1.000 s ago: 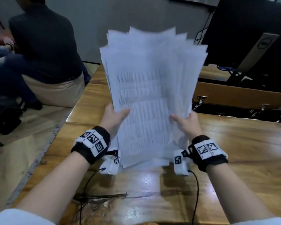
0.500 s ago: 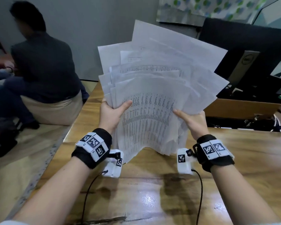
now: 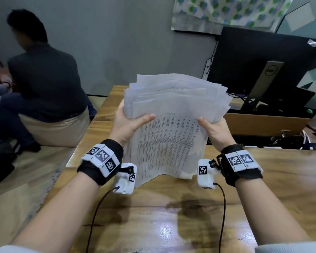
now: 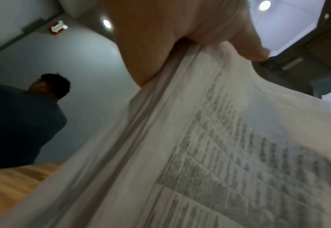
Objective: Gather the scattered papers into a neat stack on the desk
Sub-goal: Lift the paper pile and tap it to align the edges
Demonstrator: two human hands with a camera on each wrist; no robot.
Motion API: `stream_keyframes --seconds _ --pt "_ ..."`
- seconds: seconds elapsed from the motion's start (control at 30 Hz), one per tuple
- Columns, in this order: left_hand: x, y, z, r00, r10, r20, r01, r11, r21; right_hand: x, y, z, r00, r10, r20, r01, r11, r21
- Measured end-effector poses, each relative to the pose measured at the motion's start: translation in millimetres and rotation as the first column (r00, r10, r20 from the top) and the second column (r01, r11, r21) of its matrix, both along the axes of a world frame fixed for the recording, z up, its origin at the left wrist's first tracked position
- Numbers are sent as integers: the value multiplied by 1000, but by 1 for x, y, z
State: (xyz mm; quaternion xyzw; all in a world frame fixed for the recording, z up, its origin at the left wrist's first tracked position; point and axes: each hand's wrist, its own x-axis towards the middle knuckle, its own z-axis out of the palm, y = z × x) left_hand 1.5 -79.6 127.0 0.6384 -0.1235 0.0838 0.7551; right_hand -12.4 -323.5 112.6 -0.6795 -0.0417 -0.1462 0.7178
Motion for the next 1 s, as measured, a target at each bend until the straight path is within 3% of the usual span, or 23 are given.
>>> stream_keyframes --seconds 0.07,0.2,0.33,0.5,0.73,1.0 --pt "5 5 -9 996 80 -25 -81 996 -28 0 -3 -5 1000 -15 -19 16 1000 8" --pt "4 -4 -32 978 158 -134 -144 984 109 -1 13 -19 995 -76 -61 75 997 -15" --pt "5 -13 -17 952 300 -58 -301 953 -16 1 22 -10 986 -166 -15 167 982 85" --pt "7 -2 6 955 274 113 -262 959 -109 -6 15 -1 977 -209 40 207 977 45" --pt "1 3 23 951 267 153 -249 960 -130 -11 21 21 977 -168 128 166 986 21" --pt "4 4 29 938 318 138 -295 941 -163 -8 37 39 942 -240 236 238 971 36"
